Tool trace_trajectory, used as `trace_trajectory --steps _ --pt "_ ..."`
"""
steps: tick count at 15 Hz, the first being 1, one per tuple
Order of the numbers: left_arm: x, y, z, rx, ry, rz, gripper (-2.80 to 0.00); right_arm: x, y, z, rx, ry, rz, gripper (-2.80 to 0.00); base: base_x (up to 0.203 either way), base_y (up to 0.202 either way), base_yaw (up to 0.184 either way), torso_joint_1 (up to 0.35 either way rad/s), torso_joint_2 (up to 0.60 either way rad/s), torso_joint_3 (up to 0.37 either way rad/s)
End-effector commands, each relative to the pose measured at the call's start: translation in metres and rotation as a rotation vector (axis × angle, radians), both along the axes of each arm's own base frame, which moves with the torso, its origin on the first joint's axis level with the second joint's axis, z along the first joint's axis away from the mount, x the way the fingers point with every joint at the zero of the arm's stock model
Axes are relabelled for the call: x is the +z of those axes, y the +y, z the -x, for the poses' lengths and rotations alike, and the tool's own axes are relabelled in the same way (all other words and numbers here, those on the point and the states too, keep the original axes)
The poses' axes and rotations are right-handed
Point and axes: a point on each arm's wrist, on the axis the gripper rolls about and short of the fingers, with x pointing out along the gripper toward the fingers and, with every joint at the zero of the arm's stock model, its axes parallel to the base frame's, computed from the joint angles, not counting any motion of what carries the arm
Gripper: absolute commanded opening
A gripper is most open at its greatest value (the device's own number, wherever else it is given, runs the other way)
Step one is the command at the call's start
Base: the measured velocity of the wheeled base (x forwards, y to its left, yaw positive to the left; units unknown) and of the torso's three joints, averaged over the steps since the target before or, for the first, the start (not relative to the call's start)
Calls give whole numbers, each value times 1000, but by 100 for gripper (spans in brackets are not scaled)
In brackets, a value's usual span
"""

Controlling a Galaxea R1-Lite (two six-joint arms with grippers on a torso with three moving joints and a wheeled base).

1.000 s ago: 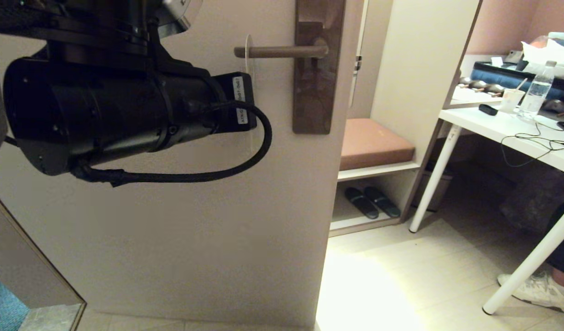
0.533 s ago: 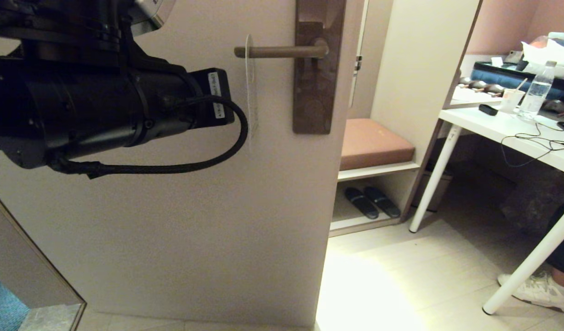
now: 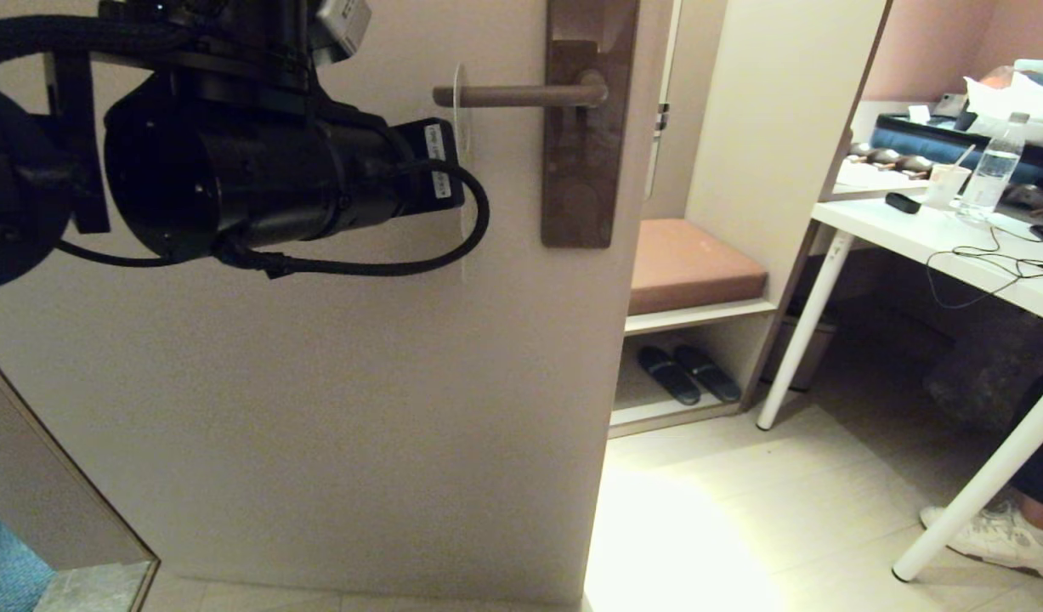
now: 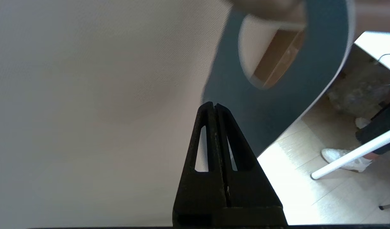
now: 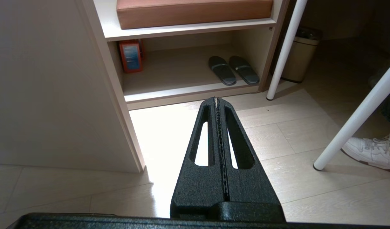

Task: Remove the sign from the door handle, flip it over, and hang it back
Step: Hang the sign back with the other side facing out

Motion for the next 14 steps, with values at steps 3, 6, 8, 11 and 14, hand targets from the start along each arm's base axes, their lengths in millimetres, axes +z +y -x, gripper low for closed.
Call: trace_trajectory --steps 3,6,8,11,14 --pt "-7 -13 -12 -6 14 -12 -280 0 0 0 -1 1 0 -280 0 0 0 0 0 0" --pt "-7 -17 -11 -16 14 -12 -280 0 0 0 0 1 0 -280 0 0 0 0 0 0" --pt "-6 -22 -7 -37 10 -9 -280 0 0 0 0 1 0 -280 0 0 0 0 0 0" --pt "-5 -29 0 -67 5 -8 -280 0 0 0 0 1 0 -280 0 0 0 0 0 0" --pt "-1 -34 5 -90 -6 -2 -280 0 0 0 0 1 0 -280 0 0 0 0 0 0"
